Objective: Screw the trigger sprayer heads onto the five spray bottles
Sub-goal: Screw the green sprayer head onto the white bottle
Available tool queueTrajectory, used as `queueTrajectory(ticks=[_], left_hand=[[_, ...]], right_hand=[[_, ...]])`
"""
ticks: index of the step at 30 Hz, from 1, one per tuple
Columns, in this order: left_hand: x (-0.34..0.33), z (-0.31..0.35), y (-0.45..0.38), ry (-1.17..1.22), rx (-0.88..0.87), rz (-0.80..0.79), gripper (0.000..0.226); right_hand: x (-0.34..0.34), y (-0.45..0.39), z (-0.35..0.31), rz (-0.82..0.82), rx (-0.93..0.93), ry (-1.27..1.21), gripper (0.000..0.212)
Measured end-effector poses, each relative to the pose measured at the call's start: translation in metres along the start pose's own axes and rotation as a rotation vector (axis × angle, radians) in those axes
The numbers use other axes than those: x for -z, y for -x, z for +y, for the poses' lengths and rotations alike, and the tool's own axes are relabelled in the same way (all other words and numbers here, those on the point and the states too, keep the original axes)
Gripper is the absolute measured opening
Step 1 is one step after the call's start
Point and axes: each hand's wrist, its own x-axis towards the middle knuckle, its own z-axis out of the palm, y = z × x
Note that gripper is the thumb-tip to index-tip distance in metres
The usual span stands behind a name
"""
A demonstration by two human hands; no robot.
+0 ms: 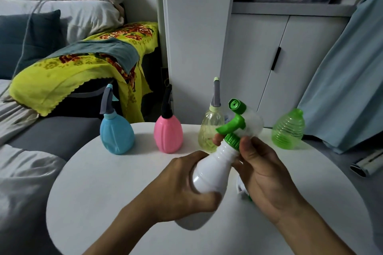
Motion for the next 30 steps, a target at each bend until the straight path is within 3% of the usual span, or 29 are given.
queueTrajectory(ticks=[6, 9, 11, 14, 16, 19, 23, 30], left_hand=[[-0.018, 0.006, 0.002, -0.179, 0.037, 0.188, 0.061], [-0.022, 0.008, 0.004, -0.197, 0.071, 0.157, 0.059], [-0.016, 0.011, 0.003, -0.07, 0.102, 0.004, 0.053], [-0.003, 0.016, 0.001, 0.14, 0.15, -0.379, 0.049], [0.002, 0.017, 0.001, 0.173, 0.181, -0.48, 0.052], [0.0, 0.017, 0.001, 0.171, 0.19, -0.471, 0.059], [-0.007, 0.018, 0.0, 0.159, 0.207, -0.437, 0.053], [-0.023, 0.024, -0.003, 0.16, 0.168, -0.222, 0.041]], right_hand=[[-0.001, 0.001, 0.007, 0.101, 0.061, 0.122, 0.051], [0.003, 0.0, 0.0, 0.015, -0.05, 0.04, 0.047], [0.006, 0.001, -0.009, -0.128, -0.144, 0.021, 0.038], [0.006, 0.004, -0.014, -0.236, -0.254, -0.033, 0.034], [0.003, 0.007, -0.012, -0.263, -0.291, -0.068, 0.034], [-0.002, 0.01, -0.01, -0.236, -0.317, -0.066, 0.035], [-0.008, 0.013, -0.006, -0.08, -0.263, -0.048, 0.025], [-0.017, 0.009, -0.009, 0.166, -0.115, 0.083, 0.028]])
